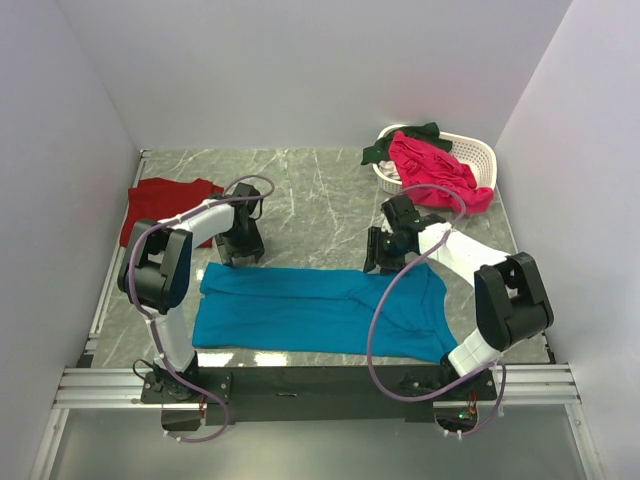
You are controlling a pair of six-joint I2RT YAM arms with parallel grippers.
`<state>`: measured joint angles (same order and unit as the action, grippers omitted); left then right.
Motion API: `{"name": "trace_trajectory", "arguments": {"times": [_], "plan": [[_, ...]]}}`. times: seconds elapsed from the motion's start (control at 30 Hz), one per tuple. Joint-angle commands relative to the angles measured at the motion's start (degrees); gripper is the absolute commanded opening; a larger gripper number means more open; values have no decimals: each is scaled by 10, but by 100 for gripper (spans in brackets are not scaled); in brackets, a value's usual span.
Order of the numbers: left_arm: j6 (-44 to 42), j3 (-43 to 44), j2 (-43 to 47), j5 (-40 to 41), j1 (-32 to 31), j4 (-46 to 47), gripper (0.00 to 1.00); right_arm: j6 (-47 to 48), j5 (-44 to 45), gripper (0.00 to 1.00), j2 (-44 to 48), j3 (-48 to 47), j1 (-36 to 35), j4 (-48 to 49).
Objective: Fold and stack the t-shirts
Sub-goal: Fold the tshirt
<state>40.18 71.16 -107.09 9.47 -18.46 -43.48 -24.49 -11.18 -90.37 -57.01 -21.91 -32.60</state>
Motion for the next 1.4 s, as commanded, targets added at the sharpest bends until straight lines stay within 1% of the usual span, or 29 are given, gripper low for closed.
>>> {"name": "trace_trajectory", "arguments": {"times": [0.0, 0.17, 0.4, 0.5, 0.63, 0.83, 1.07, 1.3, 1.37], "plan": [[6, -8, 21, -5, -2, 12, 67, 6, -32, 56, -2, 16, 2, 38], [5, -10, 21, -4, -2, 10, 67, 3, -46, 56, -7, 36, 2, 39], [1, 2, 11, -2, -2, 9, 67, 0, -52, 56, 26, 64, 2, 30], [0, 7, 6, -5, -2, 9, 67, -2, -69, 56, 16, 74, 2, 38], [-4, 13, 0, -3, -2, 7, 67, 0, -85, 55, 9, 73, -8, 28], [-4, 13, -6, -4, -2, 9, 68, 8, -100, 55, 29, 77, -12, 6], [-5, 6, -9, -5, -2, 16, 68, 30, -147, 55, 15, 88, -25, -8], [-8, 1, -11, -3, -2, 19, 68, 57, -200, 55, 11, 74, -62, -30], [-8, -2, -11, -3, -2, 19, 68, 73, -219, 55, 11, 70, -69, -50]]}}
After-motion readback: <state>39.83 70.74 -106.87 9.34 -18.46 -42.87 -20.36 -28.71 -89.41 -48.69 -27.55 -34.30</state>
